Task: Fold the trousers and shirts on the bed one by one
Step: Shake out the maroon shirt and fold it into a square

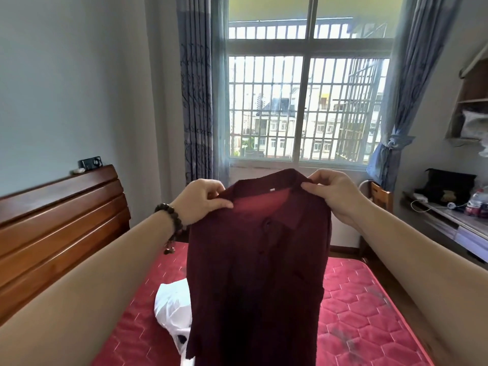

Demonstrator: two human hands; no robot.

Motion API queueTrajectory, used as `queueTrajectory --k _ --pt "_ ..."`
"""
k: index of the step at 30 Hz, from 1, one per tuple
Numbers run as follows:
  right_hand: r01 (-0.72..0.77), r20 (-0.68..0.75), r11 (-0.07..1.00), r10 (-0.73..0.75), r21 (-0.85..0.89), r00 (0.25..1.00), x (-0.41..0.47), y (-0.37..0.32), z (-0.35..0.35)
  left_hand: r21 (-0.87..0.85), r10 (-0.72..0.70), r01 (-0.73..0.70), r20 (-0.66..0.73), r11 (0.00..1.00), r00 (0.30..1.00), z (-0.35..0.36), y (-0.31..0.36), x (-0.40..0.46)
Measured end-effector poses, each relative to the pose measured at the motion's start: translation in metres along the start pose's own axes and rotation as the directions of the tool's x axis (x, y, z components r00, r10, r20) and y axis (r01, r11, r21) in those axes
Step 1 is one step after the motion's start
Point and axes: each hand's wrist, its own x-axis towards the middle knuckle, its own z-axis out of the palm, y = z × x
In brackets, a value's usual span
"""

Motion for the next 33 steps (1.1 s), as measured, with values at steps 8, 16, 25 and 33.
queueTrajectory --k 8,16,25,33 --pt "0.011 0.069 0.993 -0.003 -0.120 0.998 -0.007 0.003 -0.009 -0.311 -0.144 0.119 -0.060 0.943 0.988 0.002 -0.015 -0.007" --pt "0.024 0.134 0.996 -0.013 -0.081 0.991 -0.013 0.003 -0.018 -0.436 -0.204 0.158 -0.062 0.886 0.977 0.022 0.003 -0.008" --pt "-0.095 0.208 0.979 0.057 0.180 0.976 -0.019 0.000 -0.039 -0.645 -0.033 0.170 0.219 0.745 0.975 0.004 0.023 -0.003" --pt "-0.058 -0.301 0.965 -0.023 -0.257 0.953 -0.020 0.020 0.004 -0.376 -0.393 0.293 -0.226 0.879 0.891 0.063 0.034 0.008"
